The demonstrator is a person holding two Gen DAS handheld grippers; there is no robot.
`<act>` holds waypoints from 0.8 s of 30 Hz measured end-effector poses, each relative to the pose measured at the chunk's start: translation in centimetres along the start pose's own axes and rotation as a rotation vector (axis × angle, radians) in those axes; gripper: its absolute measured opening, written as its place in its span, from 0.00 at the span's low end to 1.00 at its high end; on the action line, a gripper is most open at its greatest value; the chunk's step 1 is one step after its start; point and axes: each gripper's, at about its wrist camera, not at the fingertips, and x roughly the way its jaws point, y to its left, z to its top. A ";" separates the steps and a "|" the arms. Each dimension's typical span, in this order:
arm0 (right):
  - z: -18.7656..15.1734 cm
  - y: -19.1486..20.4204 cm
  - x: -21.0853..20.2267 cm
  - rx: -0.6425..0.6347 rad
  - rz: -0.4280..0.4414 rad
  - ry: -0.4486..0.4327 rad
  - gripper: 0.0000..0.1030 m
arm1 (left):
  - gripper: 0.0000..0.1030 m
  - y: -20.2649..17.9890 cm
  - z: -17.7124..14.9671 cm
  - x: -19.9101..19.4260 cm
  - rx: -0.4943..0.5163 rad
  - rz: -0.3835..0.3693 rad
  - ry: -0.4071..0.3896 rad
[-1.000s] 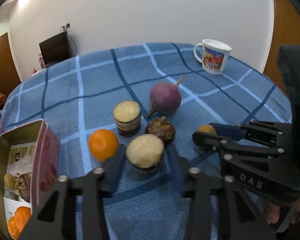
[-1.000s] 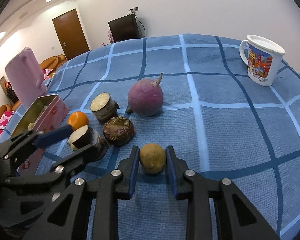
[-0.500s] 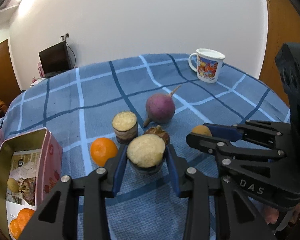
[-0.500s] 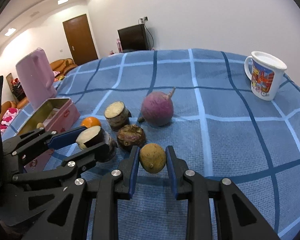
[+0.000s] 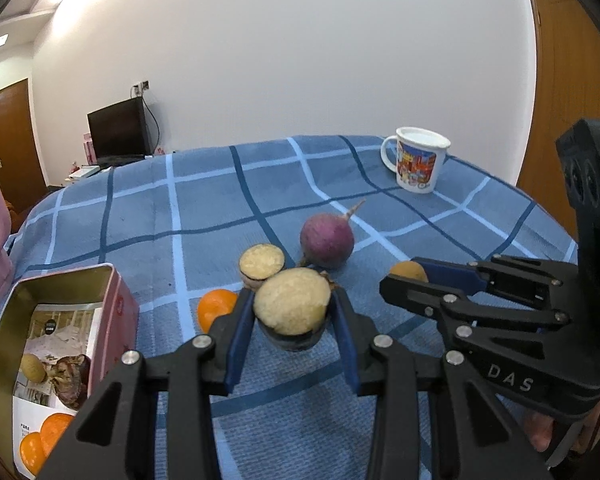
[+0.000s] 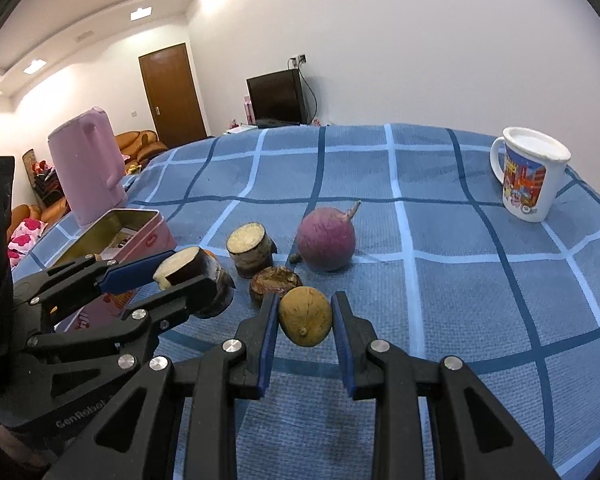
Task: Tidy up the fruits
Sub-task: 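Lift both held items and carry them toward the tin box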
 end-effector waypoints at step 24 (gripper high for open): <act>-0.4 1.3 -2.9 -0.066 -0.014 -0.148 0.28 | 0.39 0.4 -0.3 -2.1 -0.013 0.025 -0.106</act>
